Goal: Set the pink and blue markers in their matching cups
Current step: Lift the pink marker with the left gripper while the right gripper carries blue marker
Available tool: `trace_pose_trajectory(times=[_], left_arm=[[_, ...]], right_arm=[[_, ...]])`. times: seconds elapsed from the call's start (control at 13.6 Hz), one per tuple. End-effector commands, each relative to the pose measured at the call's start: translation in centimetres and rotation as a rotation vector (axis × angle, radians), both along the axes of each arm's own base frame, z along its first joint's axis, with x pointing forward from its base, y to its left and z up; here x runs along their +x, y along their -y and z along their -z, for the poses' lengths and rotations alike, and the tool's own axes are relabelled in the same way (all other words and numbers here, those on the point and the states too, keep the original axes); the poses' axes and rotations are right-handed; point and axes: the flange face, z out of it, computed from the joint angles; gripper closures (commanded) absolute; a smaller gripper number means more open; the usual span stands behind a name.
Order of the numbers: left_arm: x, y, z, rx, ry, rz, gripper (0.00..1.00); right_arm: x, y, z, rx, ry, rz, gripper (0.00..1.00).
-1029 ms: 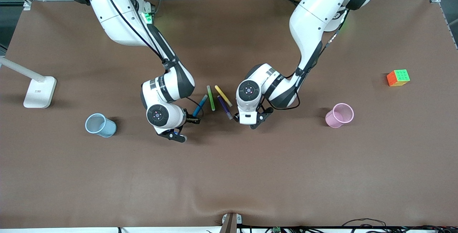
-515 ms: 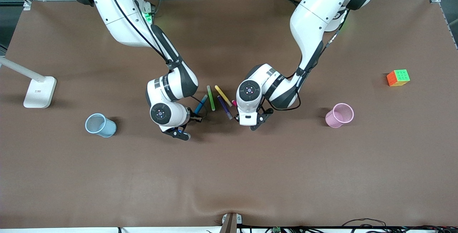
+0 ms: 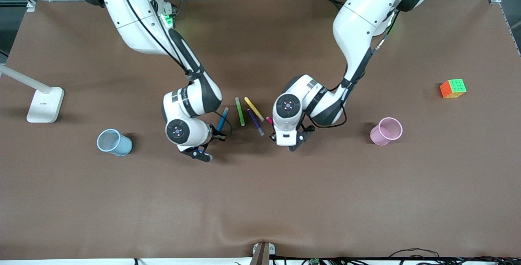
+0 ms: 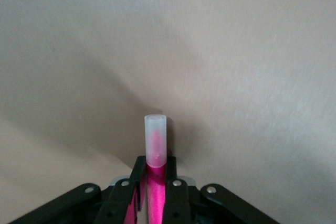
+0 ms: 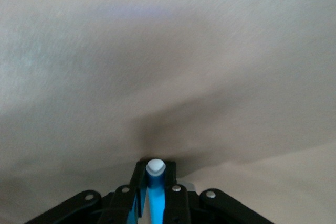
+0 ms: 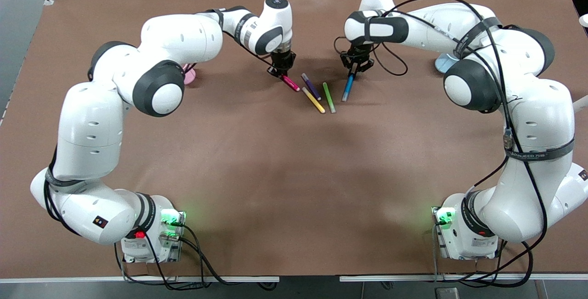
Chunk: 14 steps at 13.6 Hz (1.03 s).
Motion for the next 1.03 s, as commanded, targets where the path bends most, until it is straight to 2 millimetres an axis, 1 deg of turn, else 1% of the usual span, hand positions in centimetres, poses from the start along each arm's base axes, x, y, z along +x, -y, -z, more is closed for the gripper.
trace_pose_trajectory(times=[0.0, 0.07, 0.15, 0.29, 0.37, 0.44, 0.51, 0.59, 0.74, 0.81, 0.96], left_arm=[[1.6, -2.0, -2.8, 0.018, 0.022, -0.017, 1.00], [1.9, -2.2, -3.9, 0.012, 0.033, -0.018, 1.00], [2.7, -3.0, -5.2, 0.007, 0.046, -0.034, 1.00], [3.3, -4.1, -7.0, 0.019, 0.053, -0.046, 1.00], [3.8, -5.3, -7.9, 0.040, 0.056, -0.050, 1.00], [4.0, -6.0, -8.7, 0.063, 0.056, -0.047, 1.00], [4.1, -6.5, -9.4, 0.087, 0.053, -0.034, 1.00], [4.7, -8.1, -10.0, 0.107, 0.045, -0.020, 1.00], [5.4, -10.0, -12.0, 0.111, 0.041, 0.022, 1.00], [5.8, -11.0, -12.8, 0.117, 0.032, 0.032, 1.00], [6.1, -12.8, -14.2, 0.132, 0.011, 0.058, 1.00]], right_arm=[[1.7, 1.7, -3.1, 0.029, -0.005, 0.005, 1.00], [2.2, 2.7, -3.5, 0.035, -0.002, 0.003, 1.00], [2.8, 3.6, -4.0, 0.042, 0.000, 0.000, 1.00], [3.6, 5.0, -5.6, 0.054, 0.000, -0.008, 1.00], [3.9, 5.6, -6.1, 0.060, 0.001, -0.013, 1.00], [4.1, 6.1, -6.9, 0.065, 0.005, -0.013, 1.00], [4.2, 6.5, -7.0, 0.066, 0.002, -0.011, 1.00], [4.4, 7.2, -7.1, 0.069, 0.004, -0.009, 1.00], [4.8, 8.1, -8.0, 0.082, 0.022, -0.027, 1.00], [5.3, 9.3, -8.9, 0.091, 0.038, -0.031, 1.00], [6.4, 12.5, -10.9, 0.114, 0.078, -0.039, 1.00]])
